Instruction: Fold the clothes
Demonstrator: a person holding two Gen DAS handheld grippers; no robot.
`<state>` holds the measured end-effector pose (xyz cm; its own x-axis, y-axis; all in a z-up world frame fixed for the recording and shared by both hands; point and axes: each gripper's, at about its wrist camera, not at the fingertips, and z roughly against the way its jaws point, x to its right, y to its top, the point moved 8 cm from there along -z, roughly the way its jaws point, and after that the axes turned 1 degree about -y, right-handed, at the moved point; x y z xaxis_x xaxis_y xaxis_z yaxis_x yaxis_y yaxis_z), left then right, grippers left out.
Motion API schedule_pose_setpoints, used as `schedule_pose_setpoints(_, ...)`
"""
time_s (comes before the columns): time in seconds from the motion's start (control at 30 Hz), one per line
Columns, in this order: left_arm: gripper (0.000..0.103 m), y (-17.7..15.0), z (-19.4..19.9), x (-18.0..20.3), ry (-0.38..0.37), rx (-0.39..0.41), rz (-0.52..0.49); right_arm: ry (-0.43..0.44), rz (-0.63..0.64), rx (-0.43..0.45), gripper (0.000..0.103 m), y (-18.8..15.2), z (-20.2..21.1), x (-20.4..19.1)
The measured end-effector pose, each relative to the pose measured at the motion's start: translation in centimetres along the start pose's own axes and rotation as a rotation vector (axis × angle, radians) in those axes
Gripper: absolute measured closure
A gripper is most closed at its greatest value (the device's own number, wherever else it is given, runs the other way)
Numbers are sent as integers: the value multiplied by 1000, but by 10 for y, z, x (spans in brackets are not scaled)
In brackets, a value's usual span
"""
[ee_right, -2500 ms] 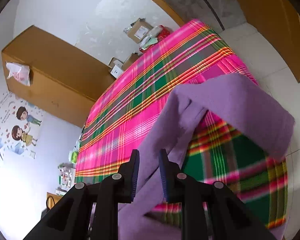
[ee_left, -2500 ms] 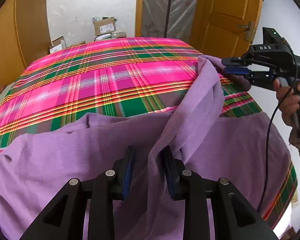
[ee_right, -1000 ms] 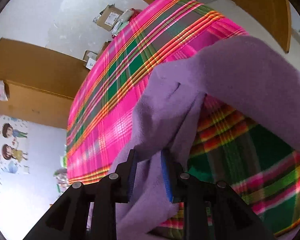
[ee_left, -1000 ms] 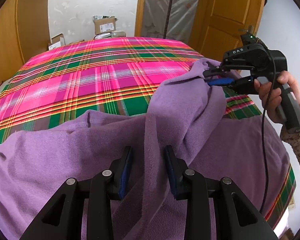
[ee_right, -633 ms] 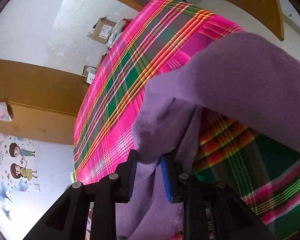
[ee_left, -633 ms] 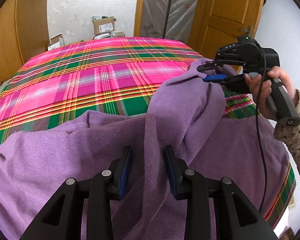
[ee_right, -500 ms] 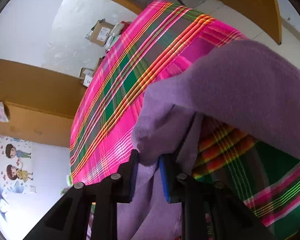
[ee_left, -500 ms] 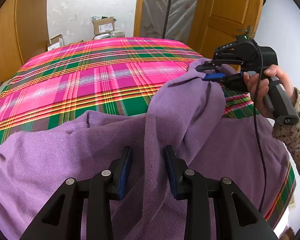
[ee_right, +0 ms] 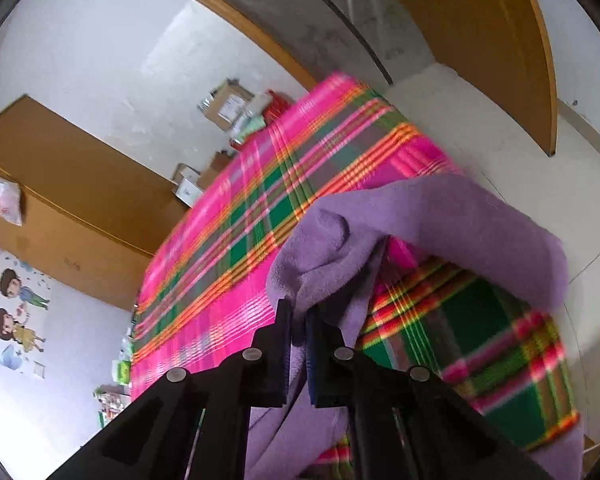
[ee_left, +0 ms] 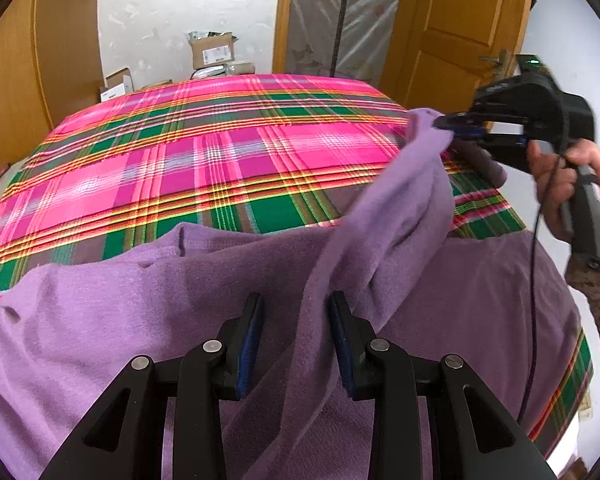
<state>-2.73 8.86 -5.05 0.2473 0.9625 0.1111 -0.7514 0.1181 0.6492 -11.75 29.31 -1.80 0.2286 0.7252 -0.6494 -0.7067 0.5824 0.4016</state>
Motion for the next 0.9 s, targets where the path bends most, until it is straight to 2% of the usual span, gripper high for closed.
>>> schedule_pose_setpoints(0.33,68,0,19,12,46,38,-50,27,-40,99,97,-21,74,21)
schedule_pose_setpoints(0.6,69,-12,31,31,30,53,-90,1,-41,179,97,-42,110,40)
schedule_pose_setpoints(0.9,91,-22,47,56,5,91,-176,9,-111,222,97,-66,132,72)
